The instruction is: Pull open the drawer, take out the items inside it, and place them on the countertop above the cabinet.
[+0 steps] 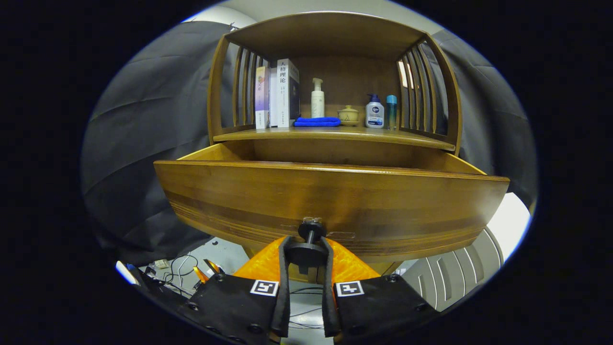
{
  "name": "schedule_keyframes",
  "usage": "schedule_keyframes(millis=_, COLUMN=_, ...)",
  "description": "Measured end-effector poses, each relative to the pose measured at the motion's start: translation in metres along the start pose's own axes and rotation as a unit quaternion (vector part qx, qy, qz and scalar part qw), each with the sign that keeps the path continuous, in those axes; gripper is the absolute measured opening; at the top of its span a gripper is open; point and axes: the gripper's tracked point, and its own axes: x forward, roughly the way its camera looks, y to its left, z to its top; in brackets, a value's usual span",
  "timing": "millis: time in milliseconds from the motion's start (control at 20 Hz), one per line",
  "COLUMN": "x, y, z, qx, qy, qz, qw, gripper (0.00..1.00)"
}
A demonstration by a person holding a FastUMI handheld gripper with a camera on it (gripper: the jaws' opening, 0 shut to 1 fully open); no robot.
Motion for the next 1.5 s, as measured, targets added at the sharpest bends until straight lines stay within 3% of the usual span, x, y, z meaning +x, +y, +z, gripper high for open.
schedule_keyframes(millis=250, x=-0.004, y=0.003, z=-0.001, qx=0.002, qy=0.003, qz=0.006, qw=1.0, gripper=0.29)
schedule_keyframes(millis=350, x=-0.006, y=0.005, z=-0.002, qx=0.025, qy=0.007, qz=0.018, qw=1.0, gripper=0.35)
schedule_keyframes(millis=450, x=-0.012, y=0.002, z=0.007, qx=0.04, qy=-0.005, qz=0.022, qw=0.999, gripper=0.48)
schedule_keyframes(millis=650, x=-0.033, y=-0.004, z=0.049, qx=0.033, qy=-0.078, qz=0.025, qw=0.996, gripper=0.89)
schedule_keyframes(millis=850, x=-0.05, y=-0.001, z=0.077, qx=0.011, qy=-0.124, qz=0.035, qw=0.992, gripper=0.96)
schedule_keyframes(millis=1050, x=-0.056, y=0.002, z=0.103, qx=0.011, qy=-0.143, qz=0.041, qw=0.989, gripper=0.97)
schedule_keyframes(millis=1500, x=-0.018, y=-0.01, z=0.149, qx=0.041, qy=-0.066, qz=0.051, qw=0.996, gripper=0.97)
